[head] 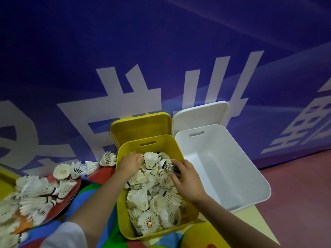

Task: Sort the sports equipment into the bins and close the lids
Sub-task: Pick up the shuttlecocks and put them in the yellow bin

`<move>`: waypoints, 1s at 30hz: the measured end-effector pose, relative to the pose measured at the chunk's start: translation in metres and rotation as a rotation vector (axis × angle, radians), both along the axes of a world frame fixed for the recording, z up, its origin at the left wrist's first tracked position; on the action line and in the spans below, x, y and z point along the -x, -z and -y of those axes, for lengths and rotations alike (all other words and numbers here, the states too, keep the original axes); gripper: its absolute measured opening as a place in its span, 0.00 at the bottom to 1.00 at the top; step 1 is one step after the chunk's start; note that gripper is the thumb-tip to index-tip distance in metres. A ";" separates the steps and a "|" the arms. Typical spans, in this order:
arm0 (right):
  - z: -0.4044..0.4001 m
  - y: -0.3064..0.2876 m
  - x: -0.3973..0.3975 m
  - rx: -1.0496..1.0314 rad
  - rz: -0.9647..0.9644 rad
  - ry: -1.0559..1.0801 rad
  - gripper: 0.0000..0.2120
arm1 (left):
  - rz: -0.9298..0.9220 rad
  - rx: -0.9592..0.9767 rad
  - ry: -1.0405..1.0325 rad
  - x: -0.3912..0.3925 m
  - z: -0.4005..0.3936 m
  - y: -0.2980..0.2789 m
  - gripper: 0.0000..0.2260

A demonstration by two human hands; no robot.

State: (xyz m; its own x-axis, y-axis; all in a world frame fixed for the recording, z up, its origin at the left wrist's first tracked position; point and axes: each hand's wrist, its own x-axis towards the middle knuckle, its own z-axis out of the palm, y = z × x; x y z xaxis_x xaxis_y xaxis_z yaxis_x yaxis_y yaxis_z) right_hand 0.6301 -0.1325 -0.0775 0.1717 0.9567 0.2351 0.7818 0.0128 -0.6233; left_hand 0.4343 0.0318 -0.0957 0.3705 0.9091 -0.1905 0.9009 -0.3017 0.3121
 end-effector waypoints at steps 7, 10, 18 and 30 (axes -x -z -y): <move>0.002 -0.004 0.002 0.001 0.081 0.009 0.19 | -0.163 -0.229 0.118 0.000 0.030 -0.028 0.24; 0.005 -0.008 0.003 0.011 0.132 -0.024 0.17 | -0.040 -0.306 0.088 0.013 0.057 -0.037 0.26; 0.023 -0.009 0.005 0.187 0.509 -0.205 0.21 | 0.267 -0.158 -0.114 0.064 0.119 -0.024 0.25; 0.022 -0.009 0.027 0.461 0.904 -0.142 0.14 | 0.662 0.008 -0.301 0.077 0.146 -0.009 0.22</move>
State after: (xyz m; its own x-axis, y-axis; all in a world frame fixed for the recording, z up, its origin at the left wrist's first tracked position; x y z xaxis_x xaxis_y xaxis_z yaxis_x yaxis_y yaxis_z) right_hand 0.6030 -0.1546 -0.0680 -0.0091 0.9845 -0.1751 0.9716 0.0501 0.2313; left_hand 0.3578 -0.1143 -0.0864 0.1444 0.9893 -0.0198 0.5663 -0.0662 0.8216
